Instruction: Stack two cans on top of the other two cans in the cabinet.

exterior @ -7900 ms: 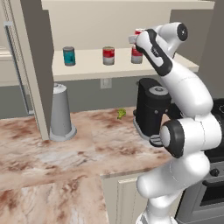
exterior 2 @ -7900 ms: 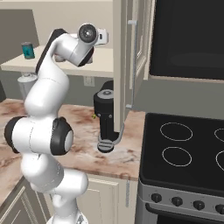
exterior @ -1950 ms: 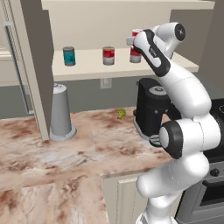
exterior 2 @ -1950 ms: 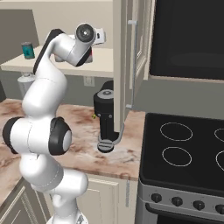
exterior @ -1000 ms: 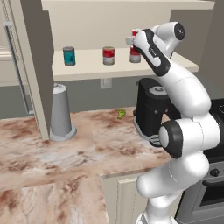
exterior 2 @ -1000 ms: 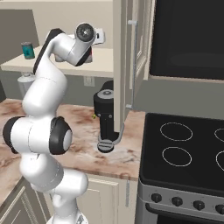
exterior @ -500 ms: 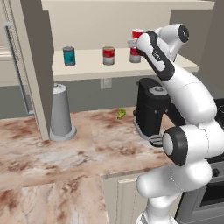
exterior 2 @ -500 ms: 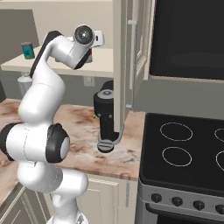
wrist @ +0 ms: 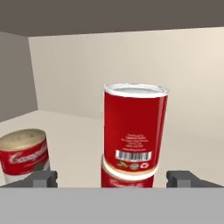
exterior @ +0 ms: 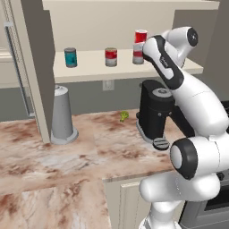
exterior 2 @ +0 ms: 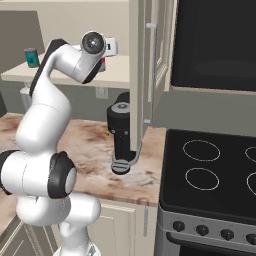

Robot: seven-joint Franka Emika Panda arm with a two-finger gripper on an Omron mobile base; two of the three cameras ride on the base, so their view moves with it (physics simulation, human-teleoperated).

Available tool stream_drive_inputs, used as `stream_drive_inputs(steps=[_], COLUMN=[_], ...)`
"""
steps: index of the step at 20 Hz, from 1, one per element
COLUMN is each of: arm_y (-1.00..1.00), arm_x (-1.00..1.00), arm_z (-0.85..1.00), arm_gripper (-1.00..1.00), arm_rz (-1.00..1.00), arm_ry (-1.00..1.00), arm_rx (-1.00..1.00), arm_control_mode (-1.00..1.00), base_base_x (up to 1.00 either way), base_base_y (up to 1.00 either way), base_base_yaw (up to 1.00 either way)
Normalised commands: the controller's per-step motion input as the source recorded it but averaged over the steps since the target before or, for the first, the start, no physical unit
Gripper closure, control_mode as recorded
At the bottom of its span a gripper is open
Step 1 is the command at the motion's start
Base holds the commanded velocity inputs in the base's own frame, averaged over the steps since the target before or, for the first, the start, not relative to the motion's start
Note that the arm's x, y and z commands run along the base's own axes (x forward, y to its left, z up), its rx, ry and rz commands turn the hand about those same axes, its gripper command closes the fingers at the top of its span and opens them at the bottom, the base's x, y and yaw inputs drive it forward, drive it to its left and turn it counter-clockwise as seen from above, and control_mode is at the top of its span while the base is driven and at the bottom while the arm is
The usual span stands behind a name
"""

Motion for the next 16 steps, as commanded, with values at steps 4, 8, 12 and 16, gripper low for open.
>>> stream_drive_inputs(steps=[4,8,12,16], arm_y=[0.21,0.41,0.54,0.42], arm_x=[-0.48,-0.36,-0.02,0.0], arm_z=[-0.02,-0.11,-0.13,-0.02], arm_gripper=[-1.0,-1.0,-1.0,-1.0], arm_rz=[-0.06,-0.07,-0.1,-0.04], arm_ry=[0.06,0.06,0.08,0.16], arm_rx=[0.0,0.0,0.0,0.0], arm_control_mode=[-1.0,-1.0,-1.0,-1.0], base_base_x=[0.0,0.0,0.0,0.0], base_base_y=[0.0,0.0,0.0,0.0], base_base_yaw=[0.0,0.0,0.0,0.0])
